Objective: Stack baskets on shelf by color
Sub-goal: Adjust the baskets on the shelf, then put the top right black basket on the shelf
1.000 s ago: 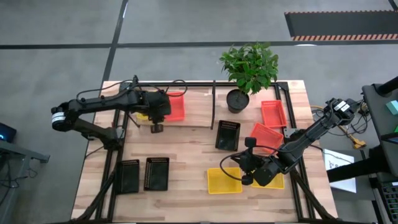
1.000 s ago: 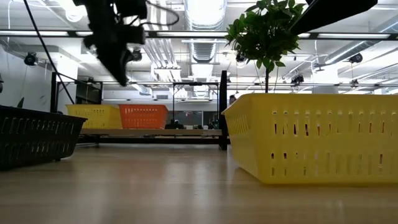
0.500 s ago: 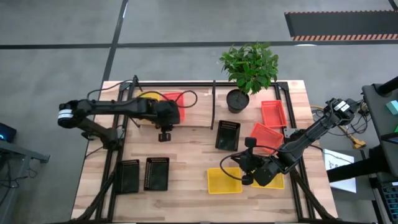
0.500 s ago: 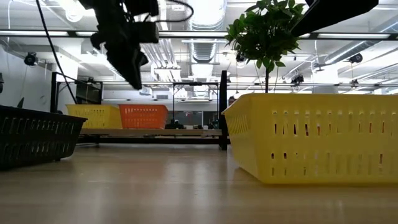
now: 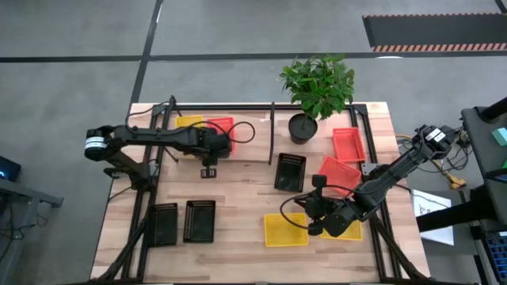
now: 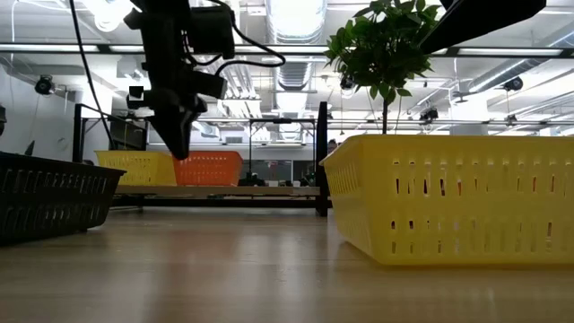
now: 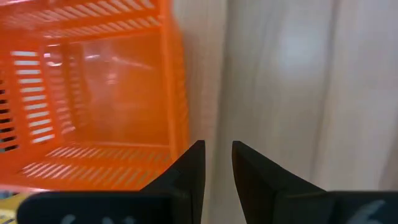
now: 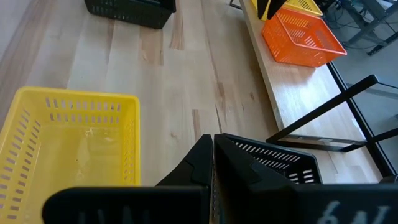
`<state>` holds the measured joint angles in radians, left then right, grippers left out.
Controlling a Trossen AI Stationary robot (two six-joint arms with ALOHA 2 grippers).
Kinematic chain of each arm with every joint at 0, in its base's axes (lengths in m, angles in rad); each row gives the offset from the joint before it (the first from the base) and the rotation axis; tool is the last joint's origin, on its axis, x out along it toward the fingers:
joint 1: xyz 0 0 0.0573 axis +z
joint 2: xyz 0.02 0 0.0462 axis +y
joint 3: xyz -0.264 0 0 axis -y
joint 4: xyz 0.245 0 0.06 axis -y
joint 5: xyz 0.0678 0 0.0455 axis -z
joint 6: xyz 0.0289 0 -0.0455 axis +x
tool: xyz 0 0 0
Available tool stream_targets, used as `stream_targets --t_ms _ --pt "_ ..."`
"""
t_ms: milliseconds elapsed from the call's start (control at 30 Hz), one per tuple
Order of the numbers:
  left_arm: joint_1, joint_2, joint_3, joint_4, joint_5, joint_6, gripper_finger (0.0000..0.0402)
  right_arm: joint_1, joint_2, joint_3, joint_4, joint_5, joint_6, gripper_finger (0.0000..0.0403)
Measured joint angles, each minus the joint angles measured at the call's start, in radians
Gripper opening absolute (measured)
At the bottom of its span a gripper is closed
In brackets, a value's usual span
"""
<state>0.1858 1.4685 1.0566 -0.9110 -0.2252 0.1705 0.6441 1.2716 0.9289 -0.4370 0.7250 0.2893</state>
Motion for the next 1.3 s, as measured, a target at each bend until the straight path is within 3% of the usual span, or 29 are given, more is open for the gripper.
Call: stream_targets --t_ms 267,667,933,1133,1300 --pt "0.007 -0.017 -0.004 0.001 -0.057 -0.001 0.0063 0.000 0.000 0.000 0.000 0.000 0.000 0.0009" --pt "-0.038 -0.084 0.013 0.027 0.015 -0.046 0.0063 0.000 0.000 -0.001 0.000 0.000 -0.001 0.0009" --pt "-0.252 -0.234 -0.033 0.447 0.056 -0.075 0.0063 0.000 0.000 -0.002 0.009 0.000 -0.002 0.0009" --pt "-0.391 -0.282 -0.173 0.846 0.044 0.056 0.0063 0.000 0.000 -0.003 0.044 0.000 -0.002 0.0009" --pt "-0.423 -0.289 -0.259 1.064 -0.009 0.140 0.0063 0.000 0.000 -0.004 0.096 0.000 -0.031 0.0014"
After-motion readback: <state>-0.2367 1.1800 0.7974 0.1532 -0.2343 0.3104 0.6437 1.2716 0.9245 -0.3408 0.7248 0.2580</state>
